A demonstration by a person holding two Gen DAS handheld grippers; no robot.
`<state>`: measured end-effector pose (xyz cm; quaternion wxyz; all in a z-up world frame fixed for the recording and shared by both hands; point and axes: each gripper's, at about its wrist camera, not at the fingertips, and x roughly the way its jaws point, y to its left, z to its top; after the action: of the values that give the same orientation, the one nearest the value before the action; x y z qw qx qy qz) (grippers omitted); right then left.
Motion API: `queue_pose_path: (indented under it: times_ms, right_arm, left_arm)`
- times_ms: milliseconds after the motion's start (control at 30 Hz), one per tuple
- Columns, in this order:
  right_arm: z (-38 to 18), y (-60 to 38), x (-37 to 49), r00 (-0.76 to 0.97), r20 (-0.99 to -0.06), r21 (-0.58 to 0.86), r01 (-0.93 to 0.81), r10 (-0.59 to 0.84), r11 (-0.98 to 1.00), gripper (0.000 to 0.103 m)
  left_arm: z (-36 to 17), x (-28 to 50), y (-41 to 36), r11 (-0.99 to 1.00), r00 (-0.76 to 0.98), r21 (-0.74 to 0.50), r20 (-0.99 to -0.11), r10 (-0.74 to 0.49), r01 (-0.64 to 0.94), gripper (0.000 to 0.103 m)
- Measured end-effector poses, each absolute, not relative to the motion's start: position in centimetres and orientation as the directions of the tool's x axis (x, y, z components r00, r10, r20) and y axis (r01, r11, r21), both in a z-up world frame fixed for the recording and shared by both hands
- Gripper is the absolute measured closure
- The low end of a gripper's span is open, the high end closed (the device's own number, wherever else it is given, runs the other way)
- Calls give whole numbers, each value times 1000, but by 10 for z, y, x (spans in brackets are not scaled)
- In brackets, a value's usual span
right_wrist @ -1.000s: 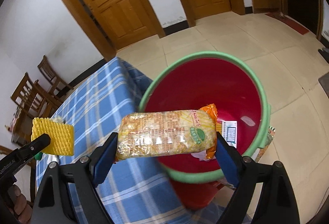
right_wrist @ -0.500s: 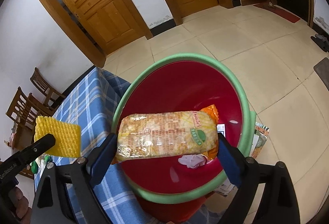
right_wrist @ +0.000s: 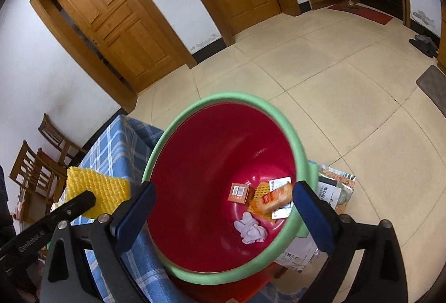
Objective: Collect trash
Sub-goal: 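Open both tools to drop the foam net and bread bag into the bucket, then move both tools back over the table items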
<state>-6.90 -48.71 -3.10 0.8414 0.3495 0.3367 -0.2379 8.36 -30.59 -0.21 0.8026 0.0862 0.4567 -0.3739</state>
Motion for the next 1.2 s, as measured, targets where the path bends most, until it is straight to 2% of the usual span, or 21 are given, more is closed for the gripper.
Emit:
queue_pose_path:
  times_ms: [67,100,167,200,700,1200]
  right_arm:
    - [-30,-490,-72,662,-730,432,640,-170,636,3]
    - [-29,-490,-72,662,-729,433,641,-172,634,3]
    - [-29,-491,-73,663,-728,435,642,-174,631,3]
    - [-28,-492,-74,664,-727,436,643,-174,630,3]
    - [-15,-473,-72,681,-716,436,606,-151,666,3]
    - [-6,-447,-62,684,-720,422,565,-117,709,3]
  left_arm:
    - [-2,83,-310,700,303,-200,-796,-524,686,87]
    - [-3,83,-312,700,301,-201,-797,-524,685,77]
    - [-3,84,-313,702,301,-207,-795,-527,681,64]
    - [-3,83,-312,702,304,-208,-792,-530,681,62]
    - [6,80,-282,734,332,-199,-794,-509,649,61]
    - [8,106,-203,856,441,-176,-796,-414,486,61]
